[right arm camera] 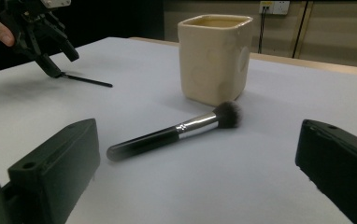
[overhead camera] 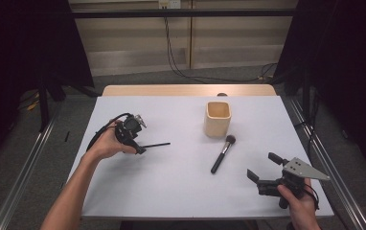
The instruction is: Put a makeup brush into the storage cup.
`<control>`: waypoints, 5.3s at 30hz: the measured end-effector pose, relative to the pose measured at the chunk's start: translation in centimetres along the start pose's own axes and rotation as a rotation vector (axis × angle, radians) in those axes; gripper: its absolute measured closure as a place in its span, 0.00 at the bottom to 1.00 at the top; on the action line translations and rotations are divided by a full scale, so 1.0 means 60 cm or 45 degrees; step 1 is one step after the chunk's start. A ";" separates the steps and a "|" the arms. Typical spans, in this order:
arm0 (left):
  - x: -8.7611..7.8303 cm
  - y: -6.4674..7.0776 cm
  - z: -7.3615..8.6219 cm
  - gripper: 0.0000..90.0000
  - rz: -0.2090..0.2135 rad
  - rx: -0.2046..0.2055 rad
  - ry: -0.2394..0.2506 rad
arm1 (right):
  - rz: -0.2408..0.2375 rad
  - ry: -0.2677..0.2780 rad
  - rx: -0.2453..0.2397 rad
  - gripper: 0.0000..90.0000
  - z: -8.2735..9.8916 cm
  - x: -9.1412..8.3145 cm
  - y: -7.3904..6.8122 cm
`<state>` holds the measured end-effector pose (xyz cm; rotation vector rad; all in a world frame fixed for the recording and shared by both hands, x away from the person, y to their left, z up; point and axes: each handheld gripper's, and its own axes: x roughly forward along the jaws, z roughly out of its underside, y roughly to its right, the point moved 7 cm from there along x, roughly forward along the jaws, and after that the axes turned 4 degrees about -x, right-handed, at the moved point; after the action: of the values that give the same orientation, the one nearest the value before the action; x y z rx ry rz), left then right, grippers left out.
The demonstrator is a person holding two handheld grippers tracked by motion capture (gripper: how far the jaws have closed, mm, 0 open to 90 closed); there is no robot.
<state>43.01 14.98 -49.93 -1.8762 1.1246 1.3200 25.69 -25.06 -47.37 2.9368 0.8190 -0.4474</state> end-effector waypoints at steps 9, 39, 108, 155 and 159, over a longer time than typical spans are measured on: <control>0.012 -0.007 0.006 0.52 0.007 0.009 -0.078 | -0.009 -0.004 -0.001 0.00 0.001 0.002 -0.002; 0.031 0.006 -0.011 0.95 0.079 0.148 -0.358 | -0.015 -0.029 0.006 0.00 0.007 0.002 -0.004; -0.099 0.105 0.013 0.95 0.230 -0.237 0.769 | -0.031 -0.009 0.002 0.00 0.001 0.004 -0.007; -0.061 0.262 -0.045 0.95 0.433 0.135 0.452 | -0.461 -0.065 -0.141 0.00 -0.061 0.084 -0.102; -0.064 0.269 -0.048 0.95 0.434 0.165 0.414 | -0.507 -0.098 -0.155 0.00 -0.063 0.091 -0.112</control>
<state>29.54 6.07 -45.18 -1.9047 1.7172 1.1009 27.71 -16.07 -45.22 2.6250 1.3720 -0.5069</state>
